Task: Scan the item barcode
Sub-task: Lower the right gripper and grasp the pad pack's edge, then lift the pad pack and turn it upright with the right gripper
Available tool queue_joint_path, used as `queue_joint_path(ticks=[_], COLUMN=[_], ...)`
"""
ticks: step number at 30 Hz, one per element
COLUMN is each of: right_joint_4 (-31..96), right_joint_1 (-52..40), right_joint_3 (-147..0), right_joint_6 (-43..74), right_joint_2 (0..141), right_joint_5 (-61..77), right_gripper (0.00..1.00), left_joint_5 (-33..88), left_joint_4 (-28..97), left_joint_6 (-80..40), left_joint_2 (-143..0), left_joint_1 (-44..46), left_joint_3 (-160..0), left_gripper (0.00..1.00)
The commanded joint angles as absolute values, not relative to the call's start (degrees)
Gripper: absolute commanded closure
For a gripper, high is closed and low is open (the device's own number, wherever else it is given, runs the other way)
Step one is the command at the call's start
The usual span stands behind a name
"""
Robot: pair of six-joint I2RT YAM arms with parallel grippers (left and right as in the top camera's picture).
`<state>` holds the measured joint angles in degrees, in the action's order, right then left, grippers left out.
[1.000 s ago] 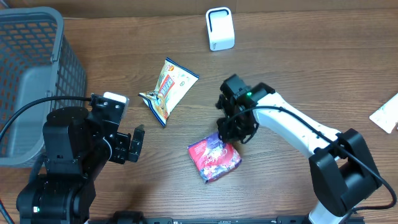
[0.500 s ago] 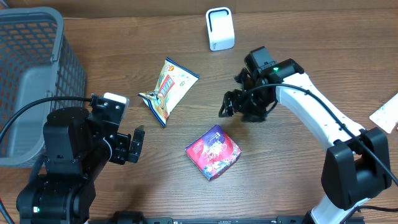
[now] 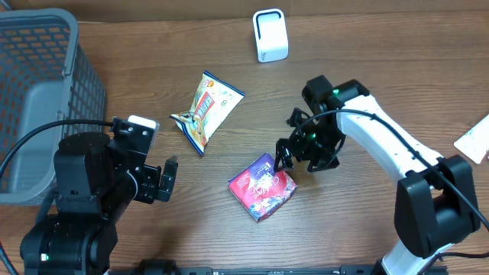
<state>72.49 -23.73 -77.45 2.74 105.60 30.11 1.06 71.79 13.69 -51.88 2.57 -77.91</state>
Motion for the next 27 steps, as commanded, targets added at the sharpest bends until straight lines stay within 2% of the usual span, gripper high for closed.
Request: queue_joint_path(ticks=[1,8,19,21,22,24,27], right_joint_4=[67.7,61.1,57.8,56.2,55.5,54.7,54.5], right_joint_1=[-24.1,-24.6,-33.0,-33.8,-34.0,-34.0,-34.0], right_joint_3=[-72.9,-67.8,-67.8,-67.8,-67.8,-67.8,-67.8], right_joint_6=[-1.8,-1.6,-1.7,-0.8,0.5,2.1,2.1], right_joint_2=[104.7,104.7,104.8,104.8,104.8,104.8,104.8], right_joint_5=[28.6,30.2,33.1,32.6,31.6,30.1,30.1], right_gripper=[0.00,0.00,0.00,0.11,0.23,0.40,0.56], left_joint_5=[0.7,0.7,0.7,0.7,0.7,0.7,0.7], left_joint_4=[71.7,71.7,71.7,71.8,71.8,71.8,71.7], left_joint_6=[14.2,14.2,14.2,14.2,14.2,14.2,14.2], left_joint_2=[-51.7,-51.7,-51.7,-51.7,-51.7,-51.7,-51.7], left_joint_1=[2.2,2.2,2.2,2.2,2.2,2.2,2.2], left_joint_3=[-77.9,-77.9,-77.9,-77.9,-77.9,-77.9,-77.9], left_gripper=[0.00,0.00,0.00,0.00,0.00,0.00,0.00])
